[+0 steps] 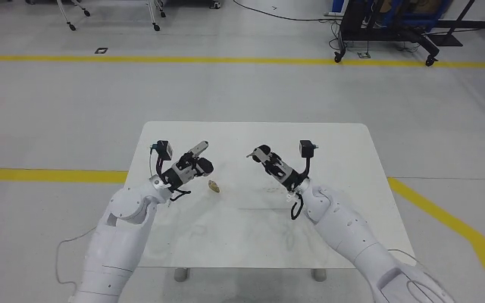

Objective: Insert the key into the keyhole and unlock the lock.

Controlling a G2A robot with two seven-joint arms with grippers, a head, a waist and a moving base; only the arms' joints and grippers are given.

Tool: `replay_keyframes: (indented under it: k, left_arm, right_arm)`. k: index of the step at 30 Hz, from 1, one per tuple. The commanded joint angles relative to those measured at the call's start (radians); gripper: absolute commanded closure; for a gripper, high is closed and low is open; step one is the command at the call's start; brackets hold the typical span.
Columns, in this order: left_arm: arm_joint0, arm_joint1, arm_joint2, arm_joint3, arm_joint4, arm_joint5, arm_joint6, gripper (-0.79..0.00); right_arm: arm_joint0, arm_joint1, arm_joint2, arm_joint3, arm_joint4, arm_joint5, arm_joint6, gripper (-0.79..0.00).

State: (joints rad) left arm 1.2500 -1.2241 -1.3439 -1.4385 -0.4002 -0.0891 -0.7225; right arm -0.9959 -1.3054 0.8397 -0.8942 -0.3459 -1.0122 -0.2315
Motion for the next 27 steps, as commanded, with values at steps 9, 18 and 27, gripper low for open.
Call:
replay_keyframes:
  k: [9,18,27]
  left_arm:
    - [-0.009,0.006,0.005,-0.055,0.042,-0.15,-0.07,-0.785]
    - [-0.016,0.006,0.064,-0.061,0.152,-0.189,-0.083,-0.785]
    - [-0.024,0.006,0.093,-0.061,0.181,-0.176,-0.069,-0.785]
  right_arm:
    - [-0.077,0.013,0.009,-0.173,0.658,0.241,0.458,0.0]
    - [-0.153,0.039,0.096,-0.317,0.831,0.444,0.614,0.0]
    - [-0.17,0.036,0.097,-0.354,0.802,0.513,0.616,0.0]
